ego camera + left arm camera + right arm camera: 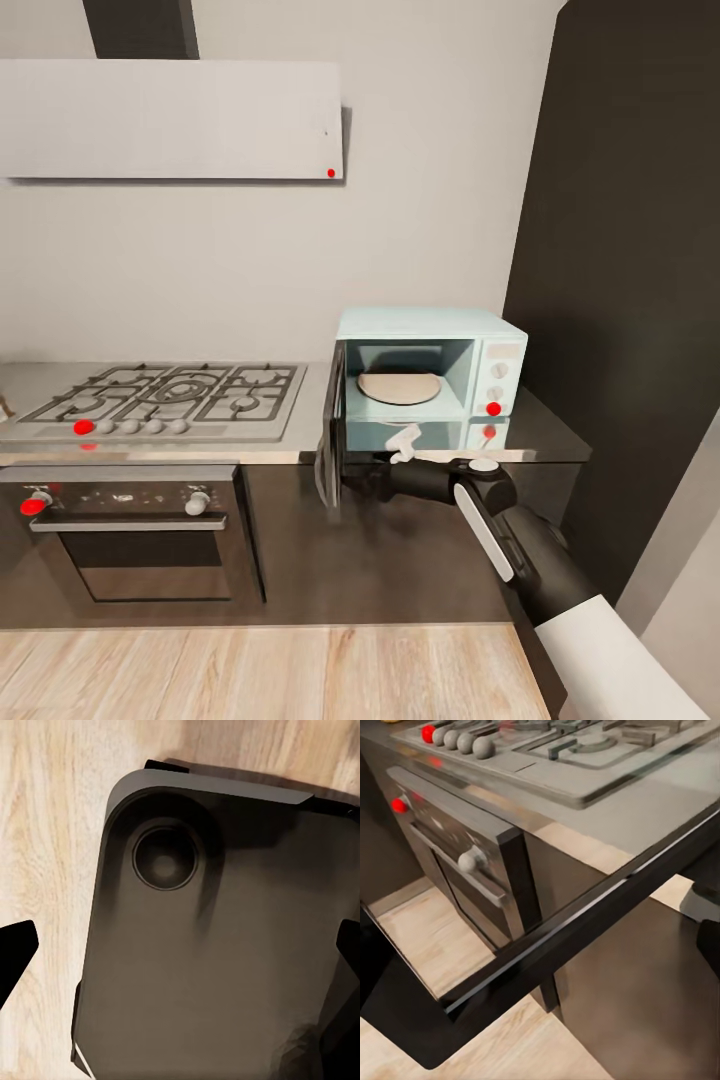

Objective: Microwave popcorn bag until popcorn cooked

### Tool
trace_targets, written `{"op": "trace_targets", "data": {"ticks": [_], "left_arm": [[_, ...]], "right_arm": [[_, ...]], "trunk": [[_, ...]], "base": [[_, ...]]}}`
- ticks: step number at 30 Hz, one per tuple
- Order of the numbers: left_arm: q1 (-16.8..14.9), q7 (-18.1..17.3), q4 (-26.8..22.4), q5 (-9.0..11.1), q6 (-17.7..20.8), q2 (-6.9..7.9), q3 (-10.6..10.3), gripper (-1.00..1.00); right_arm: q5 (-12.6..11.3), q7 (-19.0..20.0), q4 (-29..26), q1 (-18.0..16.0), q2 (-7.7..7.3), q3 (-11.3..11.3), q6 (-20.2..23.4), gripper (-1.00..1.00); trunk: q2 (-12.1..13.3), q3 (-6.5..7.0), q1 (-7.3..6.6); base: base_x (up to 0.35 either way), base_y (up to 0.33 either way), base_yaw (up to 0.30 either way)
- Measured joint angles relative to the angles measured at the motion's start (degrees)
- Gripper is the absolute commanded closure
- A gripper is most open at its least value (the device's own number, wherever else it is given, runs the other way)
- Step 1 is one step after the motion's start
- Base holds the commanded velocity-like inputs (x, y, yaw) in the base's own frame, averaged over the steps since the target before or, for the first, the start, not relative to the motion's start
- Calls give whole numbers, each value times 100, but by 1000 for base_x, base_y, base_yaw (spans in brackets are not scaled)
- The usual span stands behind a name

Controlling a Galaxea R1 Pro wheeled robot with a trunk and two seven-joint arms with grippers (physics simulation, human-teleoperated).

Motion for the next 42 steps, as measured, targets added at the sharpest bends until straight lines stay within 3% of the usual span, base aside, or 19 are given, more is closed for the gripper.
{"op": "trace_targets", "data": {"ticks": [5,9,11,14,18,23,25,27,29,34,36,39,40,42], "left_arm": [[-2,0,2,9,-1,0,-2,-100],[-2,0,3,9,-1,0,-1,-100],[-2,0,3,9,-1,0,0,-100],[-2,-2,3,9,-3,0,-2,-100],[-2,-3,3,9,-1,0,-2,-100],[-2,-6,3,5,-6,0,-2,-100],[-2,-7,3,4,-8,0,-2,-100],[-2,-8,2,1,-9,0,-2,-100],[-2,-8,2,0,-9,0,0,-100],[-2,-8,2,-1,-9,0,-2,-100],[-2,-6,2,0,-9,0,2,-100],[-2,-4,2,0,-9,0,2,-100],[-2,-2,2,0,-10,0,3,-100],[-2,-1,2,2,-10,0,4,-100]], "right_arm": [[45,-7,-52,2,21,-42,-13,-100],[45,-56,-270,1,-41,-718,91,-100],[64,-70,-328,2,-111,-906,198,-100],[79,-552,-362,2,-229,-1215,276,-100],[69,-1330,-366,2,-245,-1278,293,-100],[45,-1568,-275,2,-246,-1287,296,-100],[227,-1608,-99,2,-247,-1287,300,-100],[484,-1699,394,2,-246,-1287,292,-100],[643,-1822,1447,4,-246,-1299,237,-100],[672,-2188,3571,4,-174,-1304,-200,-100],[682,-2302,5084,6,-136,-1309,-785,-100],[674,-2362,6935,29,-79,-1300,-1846,-100],[667,-2383,7135,77,-51,-1309,-2002,-100],[665,-2516,7342,652,-35,-1306,-2207,-100]], "trunk": [[1,0,0],[1,0,0],[1,0,0],[1,0,0],[1,0,3],[1,0,4],[1,0,4],[1,0,3],[2,-1,1],[1,-1,1],[1,-1,1],[1,-1,1],[1,-1,1],[1,-1,0]], "base": [[0,0,0],[0,0,0],[0,0,0],[-16,0,0],[-185,0,0],[-315,0,0],[-314,0,0],[-156,0,0],[-41,0,0],[-7,0,0],[0,0,0],[0,0,0],[0,0,0],[0,0,0]]}}
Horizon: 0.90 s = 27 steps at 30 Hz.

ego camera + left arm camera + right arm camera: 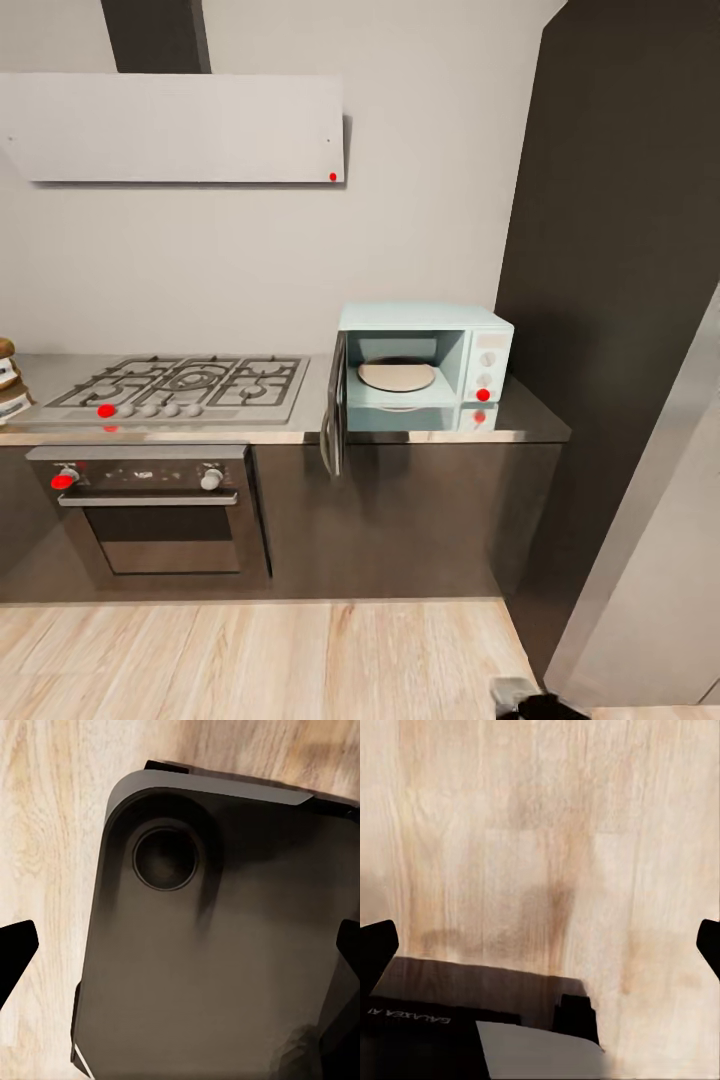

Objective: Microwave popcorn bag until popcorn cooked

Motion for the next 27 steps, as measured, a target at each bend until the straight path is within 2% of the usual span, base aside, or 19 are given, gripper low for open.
{"op": "trace_targets", "data": {"ticks": [2,4,6,12,15,18,23,25,27], "left_arm": [[0,1,0,5,0,0,2,-100],[0,1,0,7,0,0,2,-100],[0,1,0,7,0,0,2,-100],[0,1,1,15,0,0,1,-100],[0,1,0,16,0,1,1,-100],[0,2,1,23,-1,2,1,-100],[0,8,1,27,-1,9,1,-100],[0,9,1,235,-2,14,2,-100],[0,9,7,701,-1,24,-6,-100]], "right_arm": [[-11,-209,83,774,5,-4,-288,-100],[-70,-272,104,1015,-2,-20,-810,-100],[-108,-278,109,1207,-7,-23,-993,-100],[-122,-307,111,1325,-17,-27,-1015,-100],[-123,-497,115,1336,-16,-27,-1030,-100],[-120,-712,114,1362,-1,-27,-1070,-100],[-120,-802,112,1382,17,-27,-1084,-100],[-120,-911,112,1465,25,-28,-1101,-100],[-117,-991,114,1588,49,-23,-1113,-100]], "trunk": [[0,0,0],[0,0,0],[0,0,0],[0,1,0],[0,1,0],[0,1,0],[0,4,0],[0,8,0],[-1,12,0]], "base": [[0,0,0],[0,0,0],[0,0,0],[0,0,0],[0,0,38],[0,0,207],[0,0,264],[0,0,271],[0,0,271]]}}
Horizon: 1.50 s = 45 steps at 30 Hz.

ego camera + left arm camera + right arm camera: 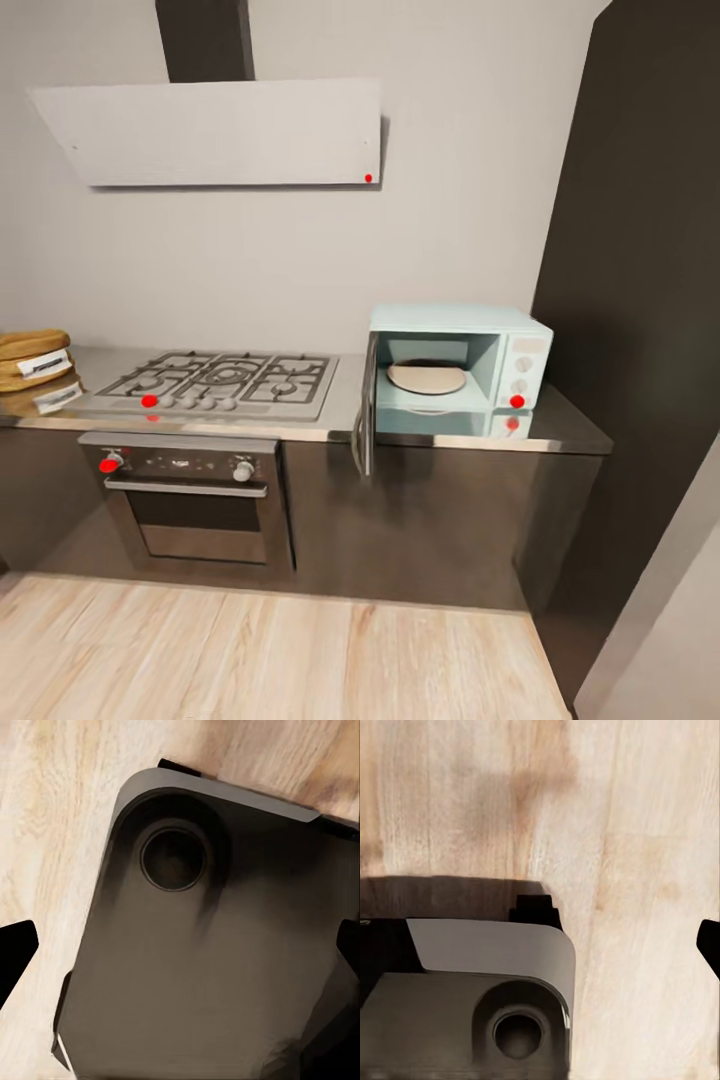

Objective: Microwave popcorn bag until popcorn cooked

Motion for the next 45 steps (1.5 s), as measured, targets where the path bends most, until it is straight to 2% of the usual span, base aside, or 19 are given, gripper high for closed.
{"op": "trace_targets", "data": {"ticks": [3,7,16,45], "left_arm": [[0,0,3,360,3,0,-13,-100],[0,5,5,466,6,6,-17,-100],[0,8,4,479,-2,-6,-13,-100],[0,8,5,474,-17,-7,-16,-100]], "right_arm": [[7,-26,-2,146,19,3,-21,-100],[44,-33,-8,205,9,5,-333,-100],[65,-33,-11,378,0,22,-409,-100],[65,-41,-12,384,36,31,-432,-100]], "trunk": [[0,7,0],[0,20,0],[0,45,0],[0,70,0]], "base": [[0,0,271],[0,0,270],[0,0,270],[0,0,270]]}}
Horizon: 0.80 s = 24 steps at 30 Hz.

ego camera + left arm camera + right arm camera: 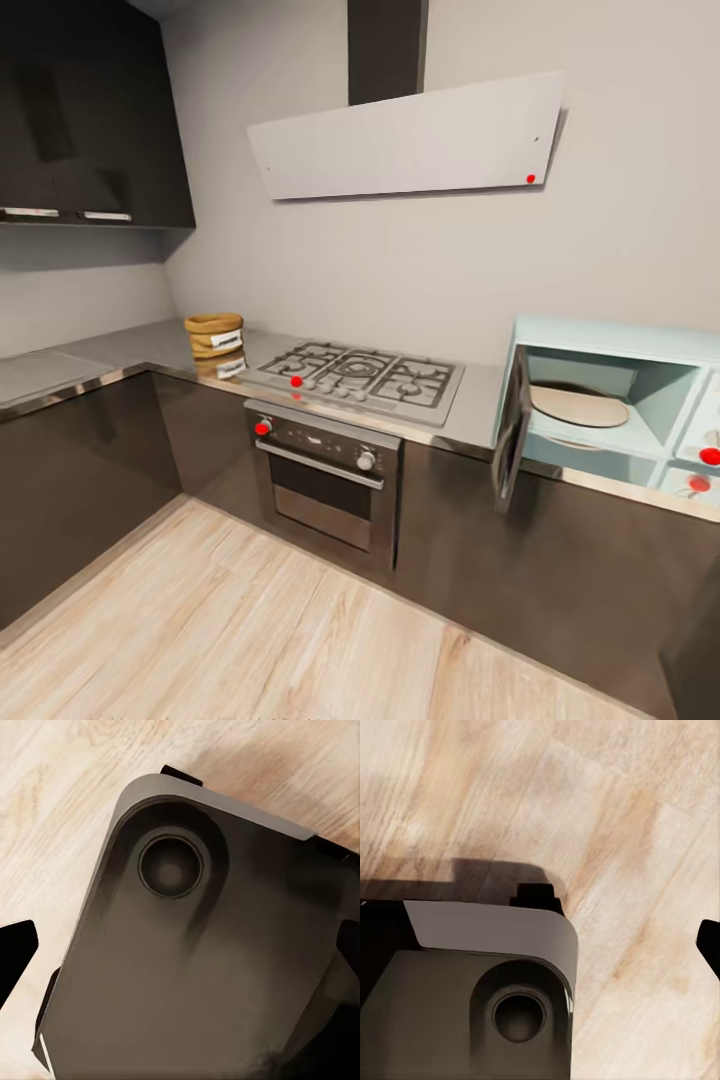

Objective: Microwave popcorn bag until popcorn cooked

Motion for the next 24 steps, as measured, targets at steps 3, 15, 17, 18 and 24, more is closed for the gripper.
{"op": "trace_targets", "data": {"ticks": [3,15,17,18,24], "left_arm": [[0,-2,0,1,2,0,0,-100],[0,-8,0,-11,6,0,-2,-100],[0,-8,0,-7,4,0,-2,-100],[0,-8,0,-6,4,0,-2,-100],[0,-10,0,-4,6,0,-2,-100]], "right_arm": [[0,0,0,0,4,0,-4,-100],[-8,-8,0,0,6,-1,0,-100],[-8,-8,0,0,0,-2,0,-100],[-8,-8,0,0,3,-1,1,-100],[-8,-8,0,0,5,0,1,-100]], "trunk": [[0,0,0],[0,0,0],[0,0,0],[0,0,0],[0,0,0]], "base": [[0,0,270],[0,0,270],[0,0,270],[0,0,270],[0,0,270]]}}
